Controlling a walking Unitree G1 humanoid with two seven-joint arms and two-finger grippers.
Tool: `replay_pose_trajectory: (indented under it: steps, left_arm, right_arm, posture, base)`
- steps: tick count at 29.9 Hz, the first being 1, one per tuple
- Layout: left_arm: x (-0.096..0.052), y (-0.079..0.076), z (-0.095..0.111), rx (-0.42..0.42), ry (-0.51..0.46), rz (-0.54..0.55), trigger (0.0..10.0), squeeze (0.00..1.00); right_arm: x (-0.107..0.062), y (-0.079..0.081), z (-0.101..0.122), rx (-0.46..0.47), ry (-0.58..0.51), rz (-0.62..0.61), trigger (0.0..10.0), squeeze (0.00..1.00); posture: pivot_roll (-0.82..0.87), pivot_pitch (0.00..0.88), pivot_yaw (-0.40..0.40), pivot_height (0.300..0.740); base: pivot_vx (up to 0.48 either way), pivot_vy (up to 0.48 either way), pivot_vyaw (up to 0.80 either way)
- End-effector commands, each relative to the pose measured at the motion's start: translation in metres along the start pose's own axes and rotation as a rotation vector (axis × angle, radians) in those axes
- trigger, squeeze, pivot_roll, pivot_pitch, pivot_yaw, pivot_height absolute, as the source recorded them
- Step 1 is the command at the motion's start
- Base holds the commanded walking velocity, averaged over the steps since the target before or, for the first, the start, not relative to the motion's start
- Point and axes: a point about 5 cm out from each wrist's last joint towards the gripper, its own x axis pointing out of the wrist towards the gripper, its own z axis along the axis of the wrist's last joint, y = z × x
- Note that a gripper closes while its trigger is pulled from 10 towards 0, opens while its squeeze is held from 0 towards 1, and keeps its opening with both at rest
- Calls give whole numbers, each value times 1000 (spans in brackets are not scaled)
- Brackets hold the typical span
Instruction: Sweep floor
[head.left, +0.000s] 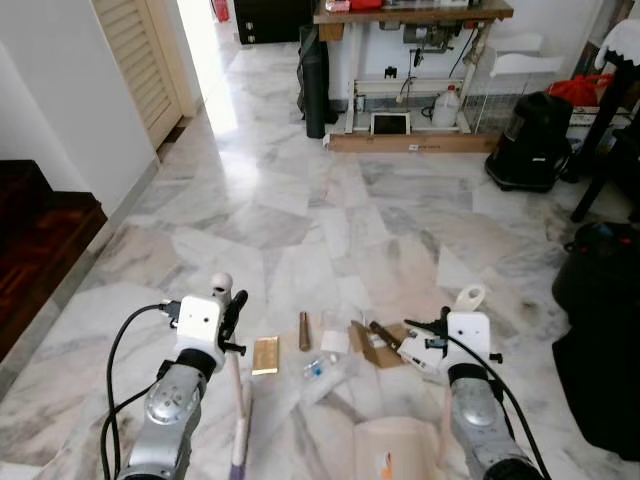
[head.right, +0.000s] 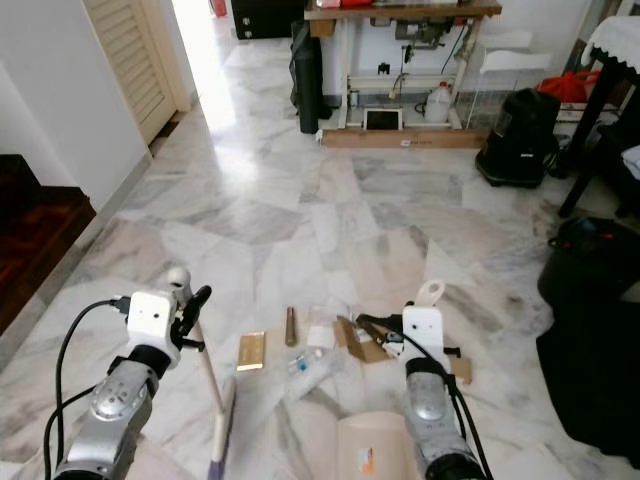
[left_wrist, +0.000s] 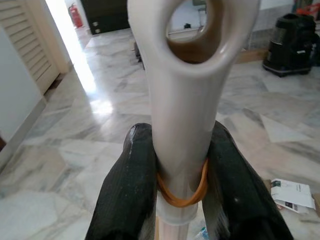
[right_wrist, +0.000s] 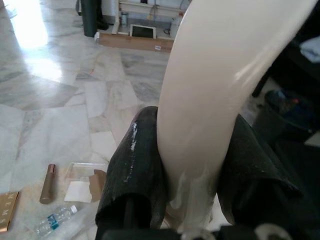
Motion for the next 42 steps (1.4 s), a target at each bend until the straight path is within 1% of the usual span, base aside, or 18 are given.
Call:
replay_pose_trajectory:
  steps: [1,13,18,23,42]
  left_arm:
    - [0,7,6,29,-25,17,10000,0]
    - [0,6,6,28,-21,14,10000,0]
    - [-1,6,6,31,-21,14,10000,0]
    - [-1,7,6,34,-21,15,10000,0]
    - [-1,8,7,41,-28,22,10000,0]
  right_arm:
    - [2,8,6,4,-20,20,10000,0]
    - [3,8,8,1,-24,25,10000,0]
    - [3,8,6,12,-11,21,10000,0]
    - [3,8,7,9,-15,22,10000,0]
    - [3,10,6,8,-12,25,10000,0]
  posture:
    - [68,0,72,740]
    - [67,0,70,740]
    - [67,0,71,740]
    - [69,2,72,740]
    - [73,2,74,740]
  base:
    - [0,0,0]
    - [0,0,0]
    - [0,0,0]
    - [0,0,-551]
    - [253,0,0]
